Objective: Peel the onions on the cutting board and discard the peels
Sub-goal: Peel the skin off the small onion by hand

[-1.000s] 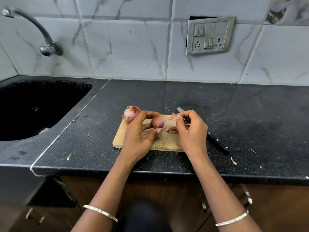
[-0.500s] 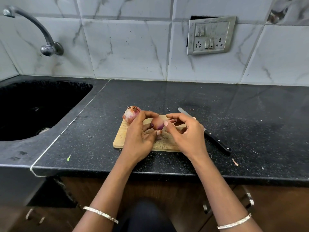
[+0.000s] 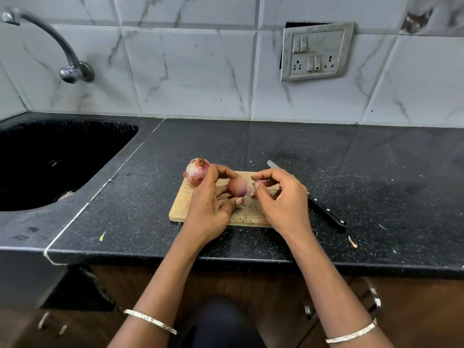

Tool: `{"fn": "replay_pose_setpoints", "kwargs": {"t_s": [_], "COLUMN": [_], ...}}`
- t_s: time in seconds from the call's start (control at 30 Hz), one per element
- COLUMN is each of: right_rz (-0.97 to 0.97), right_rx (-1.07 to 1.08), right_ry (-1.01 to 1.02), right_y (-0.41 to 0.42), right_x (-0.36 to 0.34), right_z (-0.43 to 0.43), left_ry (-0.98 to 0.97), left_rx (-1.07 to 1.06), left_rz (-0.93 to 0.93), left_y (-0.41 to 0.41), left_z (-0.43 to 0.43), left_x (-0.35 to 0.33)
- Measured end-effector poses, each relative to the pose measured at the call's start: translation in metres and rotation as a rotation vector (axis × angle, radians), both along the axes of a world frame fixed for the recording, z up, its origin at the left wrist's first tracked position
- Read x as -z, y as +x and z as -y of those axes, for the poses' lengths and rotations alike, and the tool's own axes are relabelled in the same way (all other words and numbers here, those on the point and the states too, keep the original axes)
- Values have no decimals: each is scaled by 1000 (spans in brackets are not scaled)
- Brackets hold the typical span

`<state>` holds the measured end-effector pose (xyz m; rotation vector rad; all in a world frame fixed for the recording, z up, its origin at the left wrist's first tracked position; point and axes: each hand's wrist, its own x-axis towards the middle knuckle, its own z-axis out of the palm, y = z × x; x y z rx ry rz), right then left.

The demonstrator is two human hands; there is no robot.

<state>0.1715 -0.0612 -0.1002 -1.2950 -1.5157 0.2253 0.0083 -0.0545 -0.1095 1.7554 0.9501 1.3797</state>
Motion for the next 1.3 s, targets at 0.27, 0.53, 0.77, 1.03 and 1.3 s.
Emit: {"fn": "replay_pose_setpoints", "kwargs": {"t_s": [0.27,0.53,0.77,1.03,1.3], "right_rz": [10,126,113,12,-8], "right_rx": [-81,-64,-28,2,23], "right_ry": [41,37,43,80,49], "right_y": [-1,-3,-4,-2,-2], "right_x": [0,3,4,-4,-1], "right_z": [2,-2,-2,5,3], "left_ry": [36,18,59,-28,8], "left_rx": [5,-7,-39,-86,-134], "left_rz": [-23,11,-23,12,-34], "left_y": [-1,-1,-2,-3,-3], "left_z": [-1,-2,-2,-2,-4], "left_x": [0,0,-2,3,3]}}
